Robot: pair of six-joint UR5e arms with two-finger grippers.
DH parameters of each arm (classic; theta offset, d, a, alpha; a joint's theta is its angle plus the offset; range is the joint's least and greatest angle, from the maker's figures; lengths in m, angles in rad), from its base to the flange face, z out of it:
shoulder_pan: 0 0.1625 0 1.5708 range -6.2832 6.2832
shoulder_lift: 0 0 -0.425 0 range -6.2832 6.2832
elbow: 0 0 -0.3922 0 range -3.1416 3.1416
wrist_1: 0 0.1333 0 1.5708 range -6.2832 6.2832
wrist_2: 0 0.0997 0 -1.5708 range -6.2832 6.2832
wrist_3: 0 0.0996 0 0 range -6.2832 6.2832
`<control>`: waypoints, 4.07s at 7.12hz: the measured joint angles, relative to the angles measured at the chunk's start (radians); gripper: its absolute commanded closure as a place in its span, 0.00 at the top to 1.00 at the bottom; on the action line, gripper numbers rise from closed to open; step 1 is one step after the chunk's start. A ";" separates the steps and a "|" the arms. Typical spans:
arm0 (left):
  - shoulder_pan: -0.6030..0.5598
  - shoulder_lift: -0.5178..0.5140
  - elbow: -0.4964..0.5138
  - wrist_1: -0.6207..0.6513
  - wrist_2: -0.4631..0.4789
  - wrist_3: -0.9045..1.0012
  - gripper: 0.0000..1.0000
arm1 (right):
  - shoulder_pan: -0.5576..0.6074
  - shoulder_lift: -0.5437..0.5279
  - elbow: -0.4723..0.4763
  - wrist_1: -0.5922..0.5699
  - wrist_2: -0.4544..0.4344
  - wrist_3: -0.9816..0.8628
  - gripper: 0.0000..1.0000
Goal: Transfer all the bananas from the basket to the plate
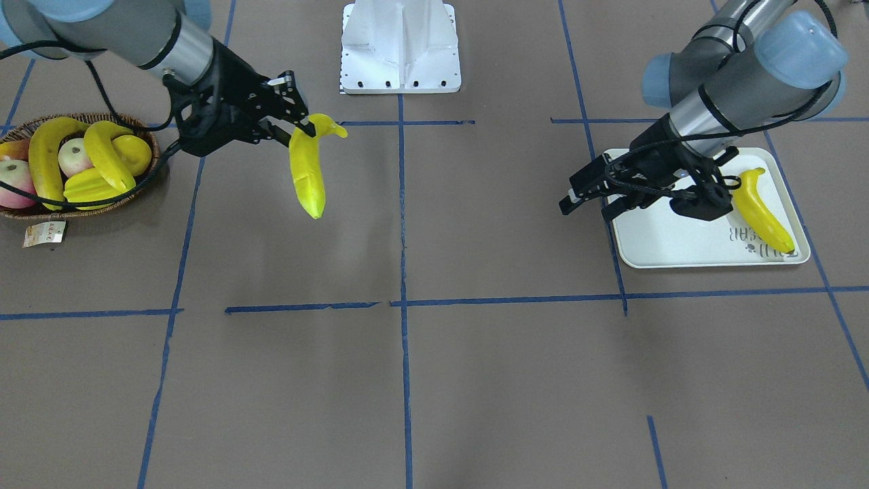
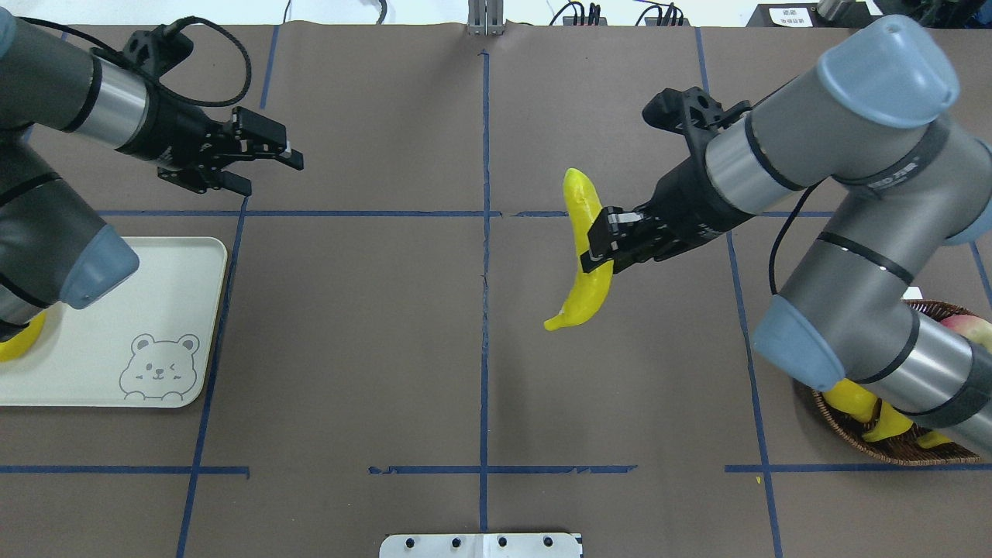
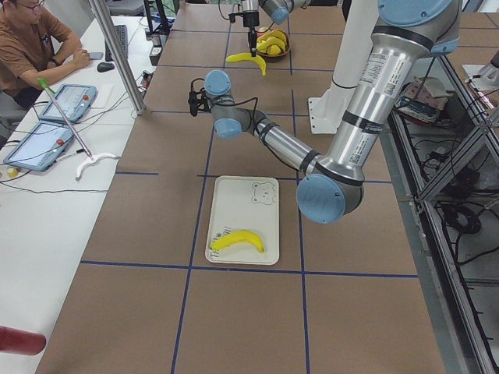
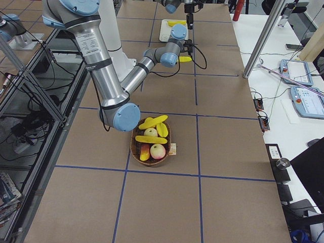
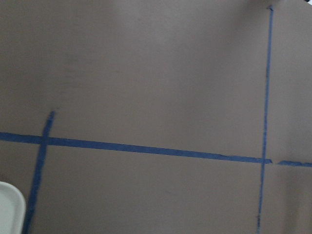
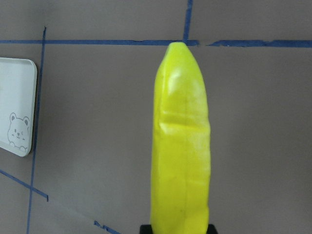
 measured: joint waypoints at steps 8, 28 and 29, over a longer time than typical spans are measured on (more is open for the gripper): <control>0.210 -0.195 -0.003 -0.019 0.019 -0.186 0.93 | -0.235 0.144 0.000 0.004 -0.279 0.117 0.01; 0.022 0.204 -0.145 0.286 0.046 0.127 0.00 | -0.128 -0.177 0.209 -0.010 -0.321 0.151 1.00; -0.006 0.294 -0.150 0.294 0.065 0.201 0.00 | -0.103 -0.226 0.220 -0.011 -0.321 0.150 1.00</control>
